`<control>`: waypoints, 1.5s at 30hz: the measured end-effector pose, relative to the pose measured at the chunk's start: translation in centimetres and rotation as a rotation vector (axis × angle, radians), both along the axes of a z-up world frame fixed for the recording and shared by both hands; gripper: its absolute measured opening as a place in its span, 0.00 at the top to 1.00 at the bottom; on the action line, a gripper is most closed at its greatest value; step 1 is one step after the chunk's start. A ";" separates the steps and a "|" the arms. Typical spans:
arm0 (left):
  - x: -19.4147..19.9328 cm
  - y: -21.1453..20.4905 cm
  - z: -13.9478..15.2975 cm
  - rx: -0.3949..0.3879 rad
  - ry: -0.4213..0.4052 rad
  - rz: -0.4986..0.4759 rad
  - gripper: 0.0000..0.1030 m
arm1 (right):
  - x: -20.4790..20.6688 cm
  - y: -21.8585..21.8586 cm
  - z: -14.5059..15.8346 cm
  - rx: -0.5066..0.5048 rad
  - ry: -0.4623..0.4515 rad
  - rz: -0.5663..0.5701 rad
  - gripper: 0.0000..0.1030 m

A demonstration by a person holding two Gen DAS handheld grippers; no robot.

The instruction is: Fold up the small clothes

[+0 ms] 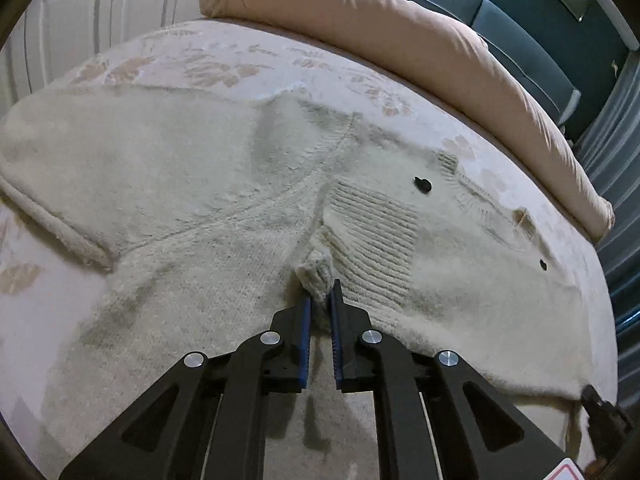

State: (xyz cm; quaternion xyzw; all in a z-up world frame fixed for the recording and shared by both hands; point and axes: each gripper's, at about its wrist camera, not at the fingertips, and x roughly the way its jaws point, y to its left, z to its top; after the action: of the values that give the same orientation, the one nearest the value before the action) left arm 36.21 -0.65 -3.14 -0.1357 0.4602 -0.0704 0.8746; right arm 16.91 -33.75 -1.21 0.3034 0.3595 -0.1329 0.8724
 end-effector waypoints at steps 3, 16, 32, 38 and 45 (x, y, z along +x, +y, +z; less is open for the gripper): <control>-0.3 -0.6 -0.3 0.043 -0.011 -0.004 0.90 | -1.0 1.9 2.1 -0.181 0.017 -0.029 0.90; -2.6 3.1 1.9 -0.002 -0.024 0.015 0.68 | 1.2 4.2 0.3 -0.277 0.062 0.011 0.56; 1.3 39.5 2.6 -0.103 0.029 0.637 0.39 | -1.9 9.5 -3.5 -0.296 0.087 0.188 0.21; 3.6 41.2 2.3 -0.206 0.028 0.638 0.91 | -1.5 10.0 -3.8 -0.316 0.099 0.202 0.15; 3.8 30.8 12.2 -0.023 -0.208 0.344 0.94 | -1.7 9.7 -4.0 -0.295 0.076 0.202 0.14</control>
State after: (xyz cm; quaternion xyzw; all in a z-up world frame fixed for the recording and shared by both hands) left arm 40.04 30.15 9.07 -0.2141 0.3366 0.0610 0.9150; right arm 15.17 -24.01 -5.24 0.1291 0.3974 -0.1073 0.9021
